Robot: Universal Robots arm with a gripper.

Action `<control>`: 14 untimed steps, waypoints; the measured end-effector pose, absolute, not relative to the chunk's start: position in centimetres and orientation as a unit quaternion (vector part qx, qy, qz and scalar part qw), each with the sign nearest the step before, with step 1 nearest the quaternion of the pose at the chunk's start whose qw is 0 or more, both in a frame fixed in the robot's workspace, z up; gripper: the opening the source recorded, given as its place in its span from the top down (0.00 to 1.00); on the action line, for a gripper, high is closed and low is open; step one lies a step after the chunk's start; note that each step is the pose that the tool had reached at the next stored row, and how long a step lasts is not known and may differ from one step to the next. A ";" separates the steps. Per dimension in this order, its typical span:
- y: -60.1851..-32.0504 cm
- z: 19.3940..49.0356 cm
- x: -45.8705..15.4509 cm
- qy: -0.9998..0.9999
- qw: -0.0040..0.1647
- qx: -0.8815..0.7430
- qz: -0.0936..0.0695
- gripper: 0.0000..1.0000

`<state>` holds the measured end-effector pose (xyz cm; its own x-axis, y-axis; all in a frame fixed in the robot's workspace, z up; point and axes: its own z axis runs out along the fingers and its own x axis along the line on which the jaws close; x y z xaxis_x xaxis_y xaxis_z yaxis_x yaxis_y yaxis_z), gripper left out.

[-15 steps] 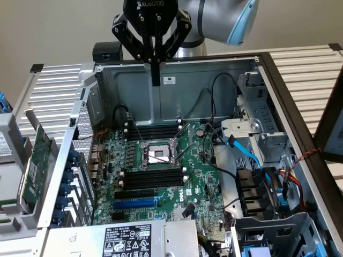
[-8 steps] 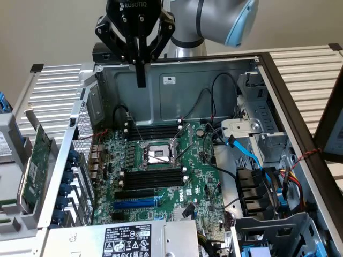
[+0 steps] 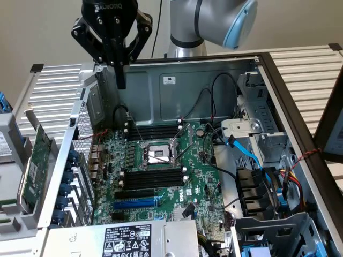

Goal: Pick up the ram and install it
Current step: 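Reach for the ram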

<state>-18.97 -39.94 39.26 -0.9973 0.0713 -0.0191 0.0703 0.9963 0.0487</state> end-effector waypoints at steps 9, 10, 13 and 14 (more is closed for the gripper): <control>-40.1 39.3 -23.1 0.999 0.010 0.035 0.024 0.89; -40.1 39.3 -23.5 0.999 0.010 0.035 0.024 0.89; -40.1 39.2 -24.9 0.999 0.010 0.035 0.024 0.89; -40.1 39.2 -25.3 0.999 0.010 0.035 0.024 0.89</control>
